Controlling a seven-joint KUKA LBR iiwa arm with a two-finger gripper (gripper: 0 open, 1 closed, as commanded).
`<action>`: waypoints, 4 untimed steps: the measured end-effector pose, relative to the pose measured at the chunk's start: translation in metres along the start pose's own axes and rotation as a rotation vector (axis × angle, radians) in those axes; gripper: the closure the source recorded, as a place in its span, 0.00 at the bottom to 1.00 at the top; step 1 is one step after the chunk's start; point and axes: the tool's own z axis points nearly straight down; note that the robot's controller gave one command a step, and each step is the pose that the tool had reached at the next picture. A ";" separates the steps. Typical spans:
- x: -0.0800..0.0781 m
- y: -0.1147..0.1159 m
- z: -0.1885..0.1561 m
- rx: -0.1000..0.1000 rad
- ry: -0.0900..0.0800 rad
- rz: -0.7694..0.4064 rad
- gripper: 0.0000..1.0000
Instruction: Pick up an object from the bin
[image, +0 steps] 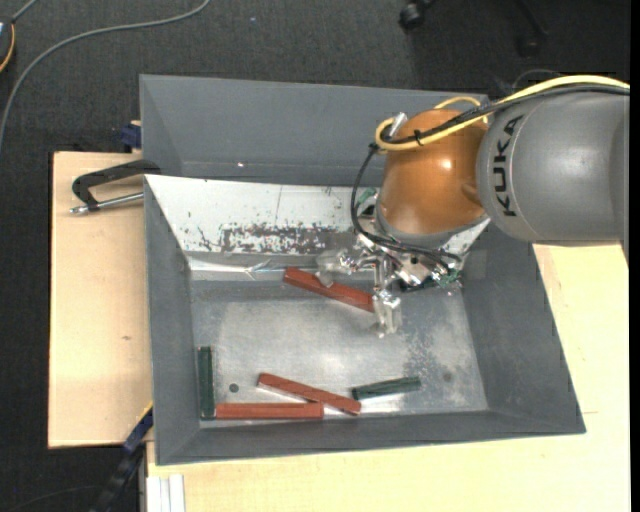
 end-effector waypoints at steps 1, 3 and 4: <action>0.033 -0.026 0.025 -0.005 0.009 0.195 0.00; 0.032 -0.026 0.025 -0.004 0.007 0.195 0.00; 0.033 -0.026 0.025 -0.005 0.008 0.196 1.00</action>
Offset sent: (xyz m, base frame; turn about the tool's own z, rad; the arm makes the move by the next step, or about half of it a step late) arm -0.0085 -0.0424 -0.0268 0.1948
